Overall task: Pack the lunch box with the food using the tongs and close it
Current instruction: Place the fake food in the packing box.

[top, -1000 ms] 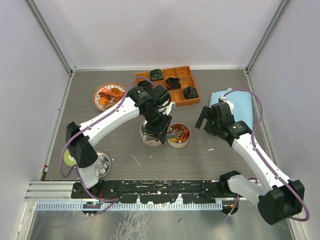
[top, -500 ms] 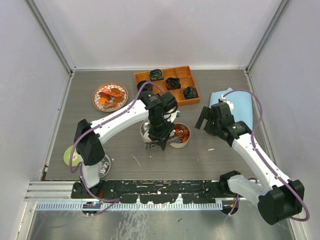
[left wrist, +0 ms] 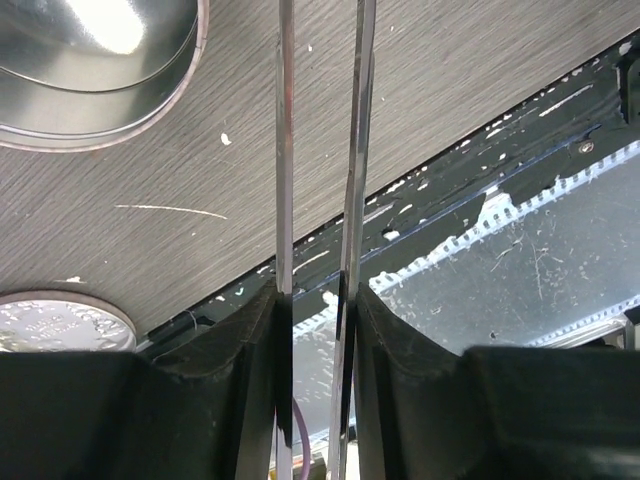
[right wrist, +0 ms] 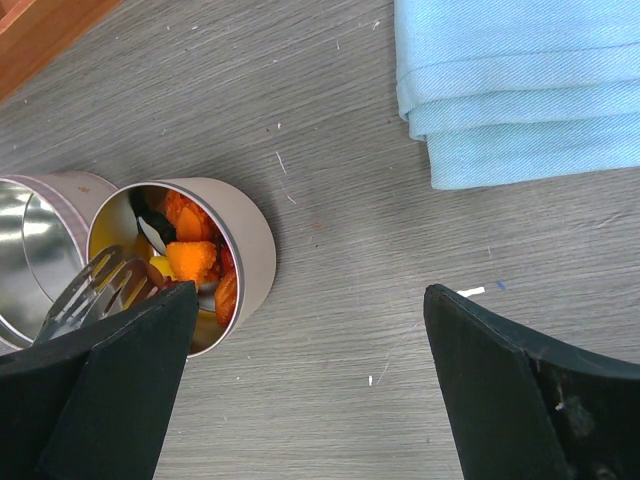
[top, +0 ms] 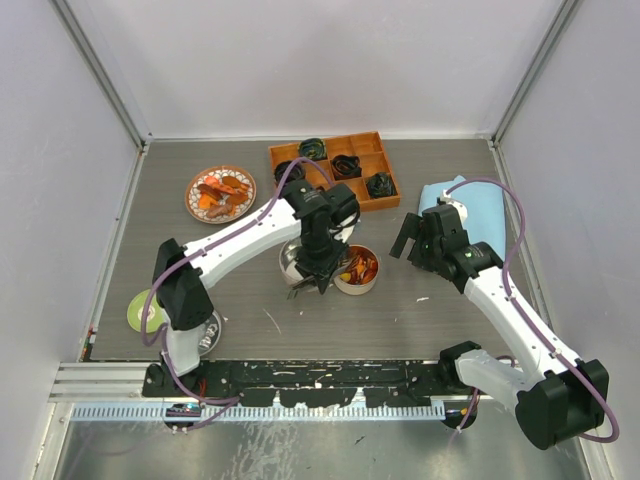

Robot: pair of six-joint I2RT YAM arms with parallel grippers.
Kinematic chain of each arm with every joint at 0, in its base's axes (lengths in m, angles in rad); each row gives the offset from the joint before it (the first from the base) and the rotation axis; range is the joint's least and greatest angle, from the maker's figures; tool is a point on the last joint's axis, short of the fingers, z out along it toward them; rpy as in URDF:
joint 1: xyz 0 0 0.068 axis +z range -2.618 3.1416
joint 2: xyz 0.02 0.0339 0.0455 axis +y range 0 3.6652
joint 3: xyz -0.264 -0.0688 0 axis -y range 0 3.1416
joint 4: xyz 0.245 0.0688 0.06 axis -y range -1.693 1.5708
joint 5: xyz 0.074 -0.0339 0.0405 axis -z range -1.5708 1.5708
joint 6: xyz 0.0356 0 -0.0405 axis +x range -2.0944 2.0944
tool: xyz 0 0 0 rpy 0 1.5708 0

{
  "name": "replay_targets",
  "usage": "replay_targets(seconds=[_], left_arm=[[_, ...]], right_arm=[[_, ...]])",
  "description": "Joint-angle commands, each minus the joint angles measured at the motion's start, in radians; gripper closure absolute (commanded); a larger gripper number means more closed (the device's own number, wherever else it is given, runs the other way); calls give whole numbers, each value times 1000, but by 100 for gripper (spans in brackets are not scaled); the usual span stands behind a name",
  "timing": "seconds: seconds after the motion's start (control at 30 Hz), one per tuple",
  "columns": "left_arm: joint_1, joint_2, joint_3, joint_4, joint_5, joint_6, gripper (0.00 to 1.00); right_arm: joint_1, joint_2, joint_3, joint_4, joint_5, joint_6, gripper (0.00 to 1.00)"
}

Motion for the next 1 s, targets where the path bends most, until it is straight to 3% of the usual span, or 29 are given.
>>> replay_targets(seconds=[0.0, 0.3, 0.6, 0.77, 0.97], left_arm=[[6, -61, 51, 42, 15, -23, 67], [5, -46, 57, 57, 160, -2, 62], [34, -114, 95, 117, 65, -30, 66], [151, -203, 37, 175, 44, -57, 66], [391, -323, -92, 206, 37, -57, 63]], right_arm=[[-5, -20, 8, 22, 14, 8, 0], [-4, -19, 10, 22, 15, 7, 0], [-5, -13, 12, 23, 9, 10, 0], [-4, -14, 16, 23, 9, 10, 0], [-5, -8, 24, 24, 7, 9, 0]])
